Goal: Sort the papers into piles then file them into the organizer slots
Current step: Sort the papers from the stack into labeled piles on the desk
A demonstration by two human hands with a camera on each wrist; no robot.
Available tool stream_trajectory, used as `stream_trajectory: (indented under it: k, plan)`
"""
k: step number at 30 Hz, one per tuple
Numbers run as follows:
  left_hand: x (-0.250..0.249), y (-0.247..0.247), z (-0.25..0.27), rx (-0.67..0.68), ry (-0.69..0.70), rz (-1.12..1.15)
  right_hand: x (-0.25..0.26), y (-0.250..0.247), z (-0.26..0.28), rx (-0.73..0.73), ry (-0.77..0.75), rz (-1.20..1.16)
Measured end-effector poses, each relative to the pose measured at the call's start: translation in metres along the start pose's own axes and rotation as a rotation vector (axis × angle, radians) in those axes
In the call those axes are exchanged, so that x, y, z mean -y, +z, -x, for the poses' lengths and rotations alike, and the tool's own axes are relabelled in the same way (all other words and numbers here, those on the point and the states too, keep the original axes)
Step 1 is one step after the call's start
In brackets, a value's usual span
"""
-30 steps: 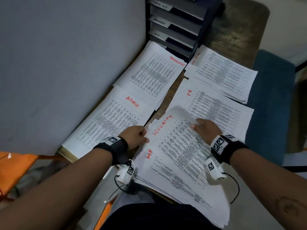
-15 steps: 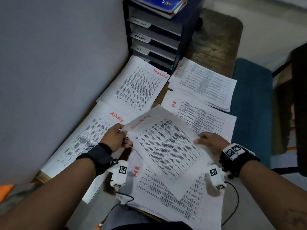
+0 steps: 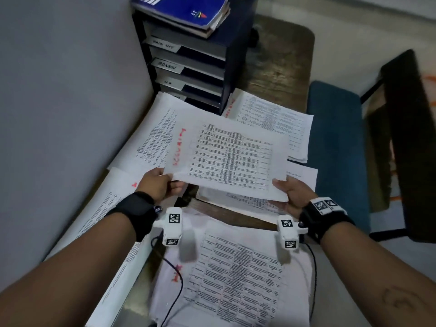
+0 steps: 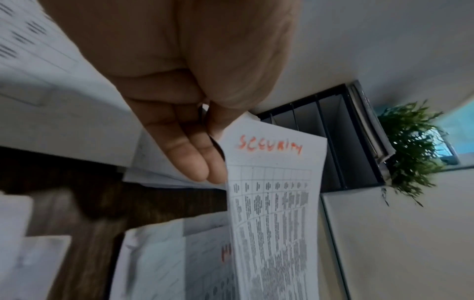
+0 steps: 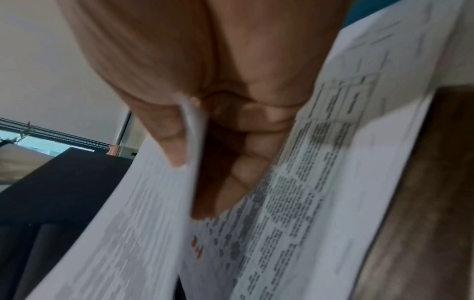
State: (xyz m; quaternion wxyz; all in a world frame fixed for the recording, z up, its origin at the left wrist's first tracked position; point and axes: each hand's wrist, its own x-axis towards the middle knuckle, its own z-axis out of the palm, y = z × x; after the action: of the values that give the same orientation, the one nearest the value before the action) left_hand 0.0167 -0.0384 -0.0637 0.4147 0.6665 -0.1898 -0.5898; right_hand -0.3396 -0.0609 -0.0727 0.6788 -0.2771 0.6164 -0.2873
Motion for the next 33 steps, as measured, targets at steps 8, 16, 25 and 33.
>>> stream_trajectory:
  k: [8,16,25,33]
  plan:
    - [-0.019,0.022,0.002,0.241,0.172,-0.347,0.041,-0.036,-0.049,-0.517,-0.056,0.386]
    - [0.029,-0.008,0.033,0.329,0.226,-0.593,0.088,-0.084,-0.114,-0.641,0.018,0.581]
    - [0.052,-0.045,0.04,0.101,0.363,-0.861,0.11,-0.078,-0.156,-0.615,0.021,0.747]
    - [0.063,-0.053,0.053,0.11,0.335,-0.971,0.112,-0.081,-0.156,-0.661,0.059,0.851]
